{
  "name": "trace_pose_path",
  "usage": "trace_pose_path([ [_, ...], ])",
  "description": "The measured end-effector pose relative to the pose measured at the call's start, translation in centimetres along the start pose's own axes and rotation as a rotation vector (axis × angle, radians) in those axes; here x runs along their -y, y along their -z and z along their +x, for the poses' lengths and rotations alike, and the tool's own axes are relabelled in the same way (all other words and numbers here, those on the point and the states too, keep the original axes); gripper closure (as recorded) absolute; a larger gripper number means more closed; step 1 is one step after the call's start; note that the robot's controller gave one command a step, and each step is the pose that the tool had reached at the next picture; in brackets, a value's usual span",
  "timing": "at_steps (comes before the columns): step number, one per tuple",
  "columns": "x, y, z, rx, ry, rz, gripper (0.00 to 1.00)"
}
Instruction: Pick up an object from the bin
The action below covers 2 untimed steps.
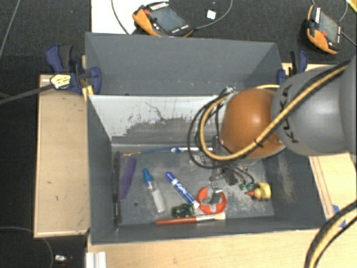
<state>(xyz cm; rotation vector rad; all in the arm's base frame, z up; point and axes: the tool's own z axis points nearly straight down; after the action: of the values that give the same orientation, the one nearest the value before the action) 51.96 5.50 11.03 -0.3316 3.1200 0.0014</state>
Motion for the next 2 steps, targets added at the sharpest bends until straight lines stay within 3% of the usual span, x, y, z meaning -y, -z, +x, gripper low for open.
trace_pose_path([
  [1, 1.4, 4.4, 1.9, 0.01, 0.211, 0.002, 0.0],
  [2, 2.4, -1.1, 2.5, -0.009, -0.078, -0.001, 0.0],
])
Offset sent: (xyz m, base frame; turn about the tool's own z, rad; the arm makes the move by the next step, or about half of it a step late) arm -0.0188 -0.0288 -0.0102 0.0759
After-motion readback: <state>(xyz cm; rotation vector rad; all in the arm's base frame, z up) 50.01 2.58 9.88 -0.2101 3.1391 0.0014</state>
